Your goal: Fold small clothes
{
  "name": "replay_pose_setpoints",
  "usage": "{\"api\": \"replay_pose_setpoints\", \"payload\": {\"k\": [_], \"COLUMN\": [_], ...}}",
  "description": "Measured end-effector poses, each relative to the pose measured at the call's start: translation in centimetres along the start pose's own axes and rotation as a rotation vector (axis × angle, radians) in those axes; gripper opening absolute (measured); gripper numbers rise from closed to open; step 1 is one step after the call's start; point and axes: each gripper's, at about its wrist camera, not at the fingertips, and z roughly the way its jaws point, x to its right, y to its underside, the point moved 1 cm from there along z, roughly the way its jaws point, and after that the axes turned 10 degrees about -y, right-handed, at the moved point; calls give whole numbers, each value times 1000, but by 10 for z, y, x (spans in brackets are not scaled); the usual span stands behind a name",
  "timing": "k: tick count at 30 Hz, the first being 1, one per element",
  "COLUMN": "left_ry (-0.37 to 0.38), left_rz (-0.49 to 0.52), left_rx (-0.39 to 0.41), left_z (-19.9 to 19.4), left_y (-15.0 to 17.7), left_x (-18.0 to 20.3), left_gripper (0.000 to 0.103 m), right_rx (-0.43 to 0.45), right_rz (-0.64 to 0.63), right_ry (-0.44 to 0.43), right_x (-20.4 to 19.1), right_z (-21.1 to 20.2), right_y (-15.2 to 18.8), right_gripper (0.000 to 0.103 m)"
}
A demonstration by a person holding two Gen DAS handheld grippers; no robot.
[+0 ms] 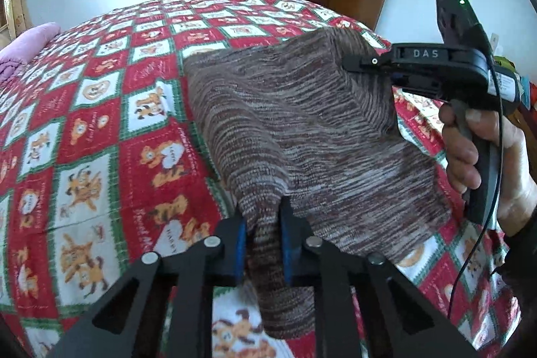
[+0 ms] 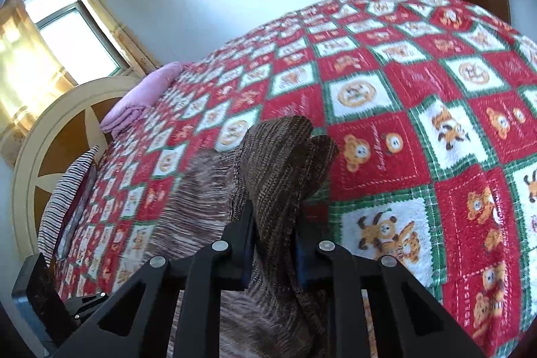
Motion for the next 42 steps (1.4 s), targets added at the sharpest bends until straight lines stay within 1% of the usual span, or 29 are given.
{"api": "replay_pose_setpoints", "payload": {"k": [7, 12, 20, 27, 32, 38, 42], "left_ry": [-24, -42, -71, -119, -160, -221, -242], "left_rz": [16, -2, -39, -67, -103, -139, -168], "left_rx": [27, 32, 53, 81, 92, 87, 86], "left_z": [-36, -56, -87, -114, -131, -143, -153], "left_y": [13, 28, 51, 67, 82, 100, 111], "left_x": [-9, -28, -59, -91, -116, -144, -159], "left_gripper": [16, 16, 16, 16, 16, 16, 16], "right_rx": [3, -16, -44, -73, -110, -164, -190], "right_rz": [-40, -53, -92, -124, -155, -197, -227], "right_ry": [-33, -72, -146, -218, -264, -301, -326], "right_x": [-41, -67, -113, -156, -188, -225, -251], "right_z": [-7, -4, 9, 30, 51, 82, 97], "right_y": [16, 32, 46, 56, 64, 77, 85], "right_gripper": [19, 19, 19, 18, 18, 18, 18]}}
